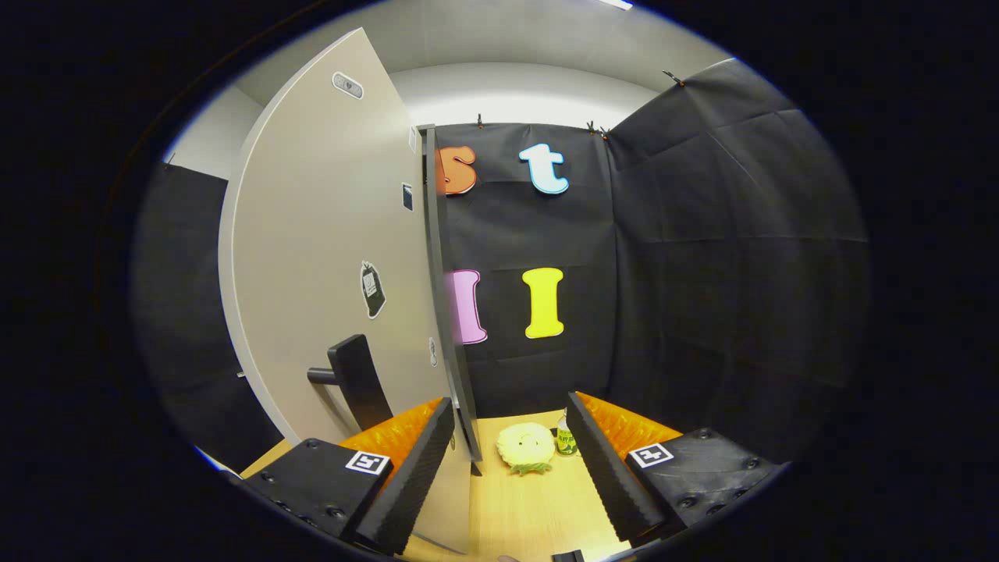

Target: Open the shoe cabinet door, grab the shoes and put them into the shoe cabinet, then close the shoe cabinet door.

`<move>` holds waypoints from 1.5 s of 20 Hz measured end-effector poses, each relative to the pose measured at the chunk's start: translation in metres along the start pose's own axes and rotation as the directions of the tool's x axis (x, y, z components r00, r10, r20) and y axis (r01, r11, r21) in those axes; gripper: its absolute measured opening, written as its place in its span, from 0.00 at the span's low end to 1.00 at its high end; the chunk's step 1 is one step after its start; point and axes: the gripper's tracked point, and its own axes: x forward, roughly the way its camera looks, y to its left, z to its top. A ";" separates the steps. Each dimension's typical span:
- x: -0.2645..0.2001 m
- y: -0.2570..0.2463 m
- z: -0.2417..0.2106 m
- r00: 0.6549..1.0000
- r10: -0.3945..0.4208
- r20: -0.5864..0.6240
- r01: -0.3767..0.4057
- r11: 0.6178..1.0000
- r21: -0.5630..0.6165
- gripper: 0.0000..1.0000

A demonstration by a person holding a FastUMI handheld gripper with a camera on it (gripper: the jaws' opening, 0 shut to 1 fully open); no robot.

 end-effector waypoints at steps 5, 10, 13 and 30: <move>-0.006 0.039 -0.004 1.000 -0.015 0.010 0.015 1.000 -0.012 0.96; -0.004 0.087 -0.010 1.000 -0.016 0.010 0.016 1.000 -0.020 0.95; -0.023 0.093 0.006 1.000 -0.008 0.014 0.009 0.999 -0.033 0.95; -0.002 0.251 -0.013 0.987 0.141 0.074 -0.134 0.986 -0.099 0.99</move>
